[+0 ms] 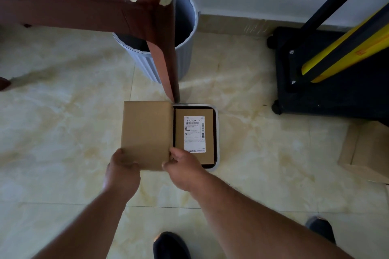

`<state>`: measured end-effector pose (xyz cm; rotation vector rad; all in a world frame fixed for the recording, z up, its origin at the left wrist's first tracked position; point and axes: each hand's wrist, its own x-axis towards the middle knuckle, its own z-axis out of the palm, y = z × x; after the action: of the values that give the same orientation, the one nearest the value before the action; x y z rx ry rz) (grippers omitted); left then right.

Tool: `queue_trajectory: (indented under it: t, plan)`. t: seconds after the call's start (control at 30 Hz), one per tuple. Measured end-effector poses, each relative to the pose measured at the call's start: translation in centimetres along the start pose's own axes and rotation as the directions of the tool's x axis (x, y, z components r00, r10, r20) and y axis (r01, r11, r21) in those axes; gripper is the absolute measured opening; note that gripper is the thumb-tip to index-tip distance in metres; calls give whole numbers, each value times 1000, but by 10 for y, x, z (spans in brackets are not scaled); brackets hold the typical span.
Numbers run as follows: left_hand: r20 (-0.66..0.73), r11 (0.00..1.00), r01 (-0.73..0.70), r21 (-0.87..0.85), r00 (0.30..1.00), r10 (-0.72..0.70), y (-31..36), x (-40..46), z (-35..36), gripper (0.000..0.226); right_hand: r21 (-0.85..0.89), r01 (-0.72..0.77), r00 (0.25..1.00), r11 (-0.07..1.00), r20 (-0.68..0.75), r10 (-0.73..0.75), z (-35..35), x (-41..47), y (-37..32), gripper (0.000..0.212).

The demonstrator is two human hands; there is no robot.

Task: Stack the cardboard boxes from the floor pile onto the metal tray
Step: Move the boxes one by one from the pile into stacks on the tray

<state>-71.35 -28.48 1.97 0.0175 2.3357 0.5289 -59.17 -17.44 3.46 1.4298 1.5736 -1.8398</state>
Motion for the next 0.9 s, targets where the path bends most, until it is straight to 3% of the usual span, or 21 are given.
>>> queue_trajectory:
  t: [0.37,0.57,0.7,0.9]
  plan:
    - [-10,1000,-22,8,1000,22,-7,-9,-13,72,1,-4,1000,1000,-31,4,3,-7,3,36]
    - [-62,979,-192,65,979,196,19,-39,-17,73,87,-35,999,996,-7,35,-12,-25,5,59]
    - [-15,970,-243,12,970,243,52,-67,2,70,126,-26,993,992,-108,40,-41,-38,13,57]
    - [118,981,-186,-50,974,191,105,-107,50,56,186,-21,971,982,-232,65,-119,-66,37,52]
